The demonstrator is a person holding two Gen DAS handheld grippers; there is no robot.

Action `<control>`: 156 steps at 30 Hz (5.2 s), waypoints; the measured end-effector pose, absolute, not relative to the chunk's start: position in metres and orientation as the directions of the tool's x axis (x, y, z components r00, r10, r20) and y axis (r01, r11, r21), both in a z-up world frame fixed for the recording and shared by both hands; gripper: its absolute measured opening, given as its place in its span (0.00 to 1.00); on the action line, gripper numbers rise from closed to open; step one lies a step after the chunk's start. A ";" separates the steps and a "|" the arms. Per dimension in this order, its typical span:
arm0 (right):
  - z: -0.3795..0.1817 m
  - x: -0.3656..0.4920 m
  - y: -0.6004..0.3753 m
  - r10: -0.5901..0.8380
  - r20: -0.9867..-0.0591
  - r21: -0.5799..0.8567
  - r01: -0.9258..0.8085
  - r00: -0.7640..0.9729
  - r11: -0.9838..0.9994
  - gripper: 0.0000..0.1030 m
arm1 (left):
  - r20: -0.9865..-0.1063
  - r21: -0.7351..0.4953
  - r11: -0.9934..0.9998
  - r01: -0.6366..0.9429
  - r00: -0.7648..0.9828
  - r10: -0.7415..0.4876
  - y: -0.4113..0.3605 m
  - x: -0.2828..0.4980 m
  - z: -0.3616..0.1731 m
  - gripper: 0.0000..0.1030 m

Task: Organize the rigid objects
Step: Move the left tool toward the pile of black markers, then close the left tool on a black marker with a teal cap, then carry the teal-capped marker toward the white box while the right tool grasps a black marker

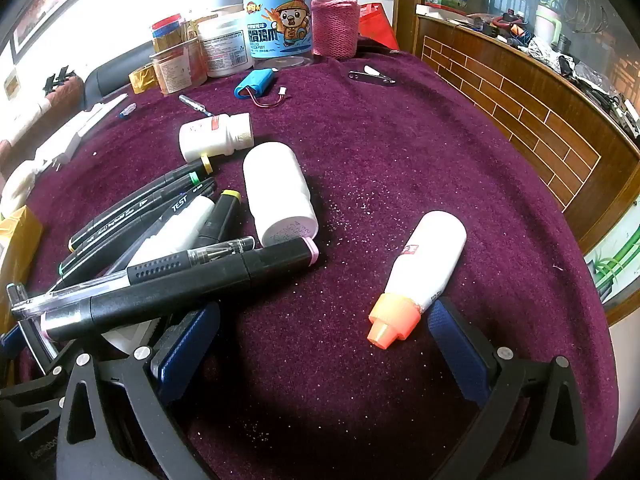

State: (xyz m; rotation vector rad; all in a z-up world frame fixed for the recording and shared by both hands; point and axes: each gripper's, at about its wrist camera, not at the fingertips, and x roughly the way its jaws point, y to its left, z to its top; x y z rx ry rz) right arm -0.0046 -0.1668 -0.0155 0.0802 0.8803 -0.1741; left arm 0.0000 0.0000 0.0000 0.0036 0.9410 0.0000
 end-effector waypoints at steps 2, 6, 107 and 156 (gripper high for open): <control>-0.016 -0.005 -0.167 -0.119 -0.772 -0.002 0.185 0.624 0.983 0.99 | -0.809 0.001 1.000 0.002 0.588 0.000 0.000 0.000 0.000 1.00; -0.016 -0.005 -0.167 -0.119 -0.772 -0.002 0.185 0.624 0.983 0.99 | -0.809 0.001 1.000 0.001 0.588 0.000 0.000 0.000 0.000 1.00; 0.017 -0.043 -0.217 -0.015 -0.605 0.277 0.228 0.796 0.934 0.92 | -0.817 -0.121 0.983 0.140 0.549 -0.179 0.042 -0.021 0.015 0.20; 0.055 -0.082 -0.128 0.105 -0.612 0.139 -0.025 0.784 0.990 0.93 | -0.607 -0.431 0.868 0.249 0.631 -0.482 0.122 -0.102 0.067 0.12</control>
